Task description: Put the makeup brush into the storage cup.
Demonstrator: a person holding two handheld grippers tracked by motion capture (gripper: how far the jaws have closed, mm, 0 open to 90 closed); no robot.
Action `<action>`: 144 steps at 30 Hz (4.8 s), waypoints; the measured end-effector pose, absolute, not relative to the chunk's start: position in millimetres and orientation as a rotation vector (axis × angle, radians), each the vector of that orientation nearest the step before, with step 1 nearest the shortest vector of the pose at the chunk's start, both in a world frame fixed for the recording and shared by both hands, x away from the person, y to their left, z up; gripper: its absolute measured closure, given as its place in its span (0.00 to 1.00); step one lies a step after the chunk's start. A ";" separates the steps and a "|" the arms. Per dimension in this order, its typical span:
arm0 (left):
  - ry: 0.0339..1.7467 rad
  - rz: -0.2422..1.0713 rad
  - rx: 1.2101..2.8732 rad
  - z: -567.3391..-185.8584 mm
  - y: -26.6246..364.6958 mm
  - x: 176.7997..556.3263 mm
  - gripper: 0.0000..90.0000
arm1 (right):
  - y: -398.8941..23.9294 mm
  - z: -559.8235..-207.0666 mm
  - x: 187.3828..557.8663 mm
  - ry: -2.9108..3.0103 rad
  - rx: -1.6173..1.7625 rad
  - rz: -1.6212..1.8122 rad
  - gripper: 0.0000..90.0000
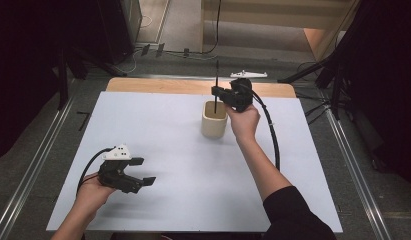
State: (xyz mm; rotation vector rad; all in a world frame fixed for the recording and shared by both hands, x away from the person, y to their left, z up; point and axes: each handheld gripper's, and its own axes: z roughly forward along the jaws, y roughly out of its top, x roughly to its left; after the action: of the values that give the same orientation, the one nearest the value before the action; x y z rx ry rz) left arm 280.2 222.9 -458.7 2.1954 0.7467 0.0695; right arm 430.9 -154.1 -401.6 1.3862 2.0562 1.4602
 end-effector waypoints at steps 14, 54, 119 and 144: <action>0.743 0.070 2.199 -459.3 220.8 281.5 0.17 | -155.2 -423.8 416.8 2.095 1.407 1.465 0.95; 0.738 0.068 2.208 -460.0 221.3 290.6 0.17 | -163.0 -419.3 353.3 2.340 1.151 1.547 0.28; 0.599 0.074 2.234 -456.9 217.4 288.4 0.17 | -206.3 -465.9 265.3 2.566 0.993 1.294 0.25; 0.570 0.067 2.237 -456.7 218.0 281.0 0.17 | -230.8 -478.1 245.3 2.607 1.006 1.216 0.25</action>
State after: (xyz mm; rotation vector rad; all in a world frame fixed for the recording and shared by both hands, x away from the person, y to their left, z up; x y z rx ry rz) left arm 281.0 218.0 -456.7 2.2374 0.5698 0.0674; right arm 245.3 -230.8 -478.1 1.0062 2.6069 1.2159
